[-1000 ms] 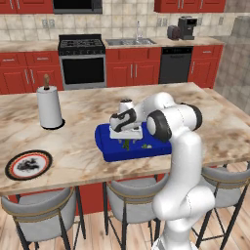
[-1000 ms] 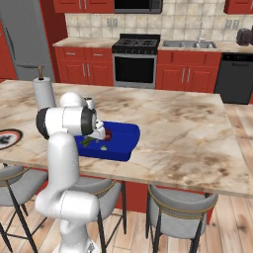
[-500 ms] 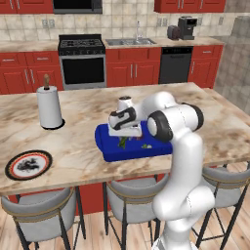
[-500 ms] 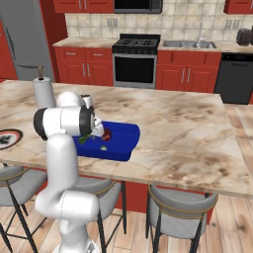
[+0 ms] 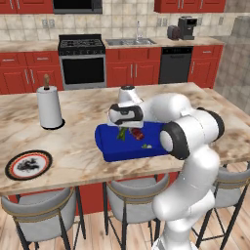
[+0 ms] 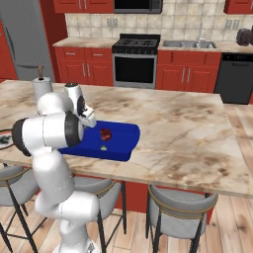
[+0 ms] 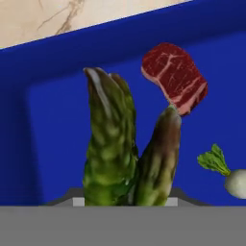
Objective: Create a steak meal by picking up the steak and asparagus from the tray and placing them on the plate. Leave the radish on the tray.
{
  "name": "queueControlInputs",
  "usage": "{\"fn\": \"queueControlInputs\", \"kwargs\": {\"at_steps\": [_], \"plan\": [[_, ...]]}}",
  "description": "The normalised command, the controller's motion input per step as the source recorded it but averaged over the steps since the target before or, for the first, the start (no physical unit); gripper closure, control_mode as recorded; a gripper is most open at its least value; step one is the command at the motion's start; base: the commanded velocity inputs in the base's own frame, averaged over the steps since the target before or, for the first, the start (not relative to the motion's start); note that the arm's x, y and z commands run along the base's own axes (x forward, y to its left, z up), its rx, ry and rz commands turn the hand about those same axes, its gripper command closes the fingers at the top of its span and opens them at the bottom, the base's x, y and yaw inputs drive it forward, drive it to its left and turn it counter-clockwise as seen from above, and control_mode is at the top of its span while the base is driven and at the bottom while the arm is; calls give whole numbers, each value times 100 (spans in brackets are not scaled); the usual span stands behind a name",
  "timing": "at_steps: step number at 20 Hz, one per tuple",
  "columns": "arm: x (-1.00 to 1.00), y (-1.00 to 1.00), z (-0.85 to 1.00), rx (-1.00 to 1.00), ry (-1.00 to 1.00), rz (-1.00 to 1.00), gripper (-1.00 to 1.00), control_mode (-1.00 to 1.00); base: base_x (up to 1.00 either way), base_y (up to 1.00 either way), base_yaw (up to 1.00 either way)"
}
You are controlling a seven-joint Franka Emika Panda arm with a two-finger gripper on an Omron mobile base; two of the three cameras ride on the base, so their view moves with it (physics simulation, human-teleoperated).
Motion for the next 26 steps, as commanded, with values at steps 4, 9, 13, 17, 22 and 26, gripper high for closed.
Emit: {"fn": "queueControlInputs", "kwargs": {"at_steps": [4, 9, 13, 17, 22, 26], "plan": [[-64, 20, 35, 11, -10, 0, 100, -100, 0, 0, 0], [-47, 32, 53, 20, -5, 0, 100, -100, 0, 0, 0], [-23, 53, 68, 18, 0, 0, 100, -100, 0, 0, 0], [-19, 80, 46, 8, 0, 1, 100, -100, 0, 0, 0], [-16, 100, 9, 0, 0, 4, 100, -100, 0, 0, 0], [-8, 100, 0, -3, 0, 3, 100, -100, 0, 0, 0]]}}
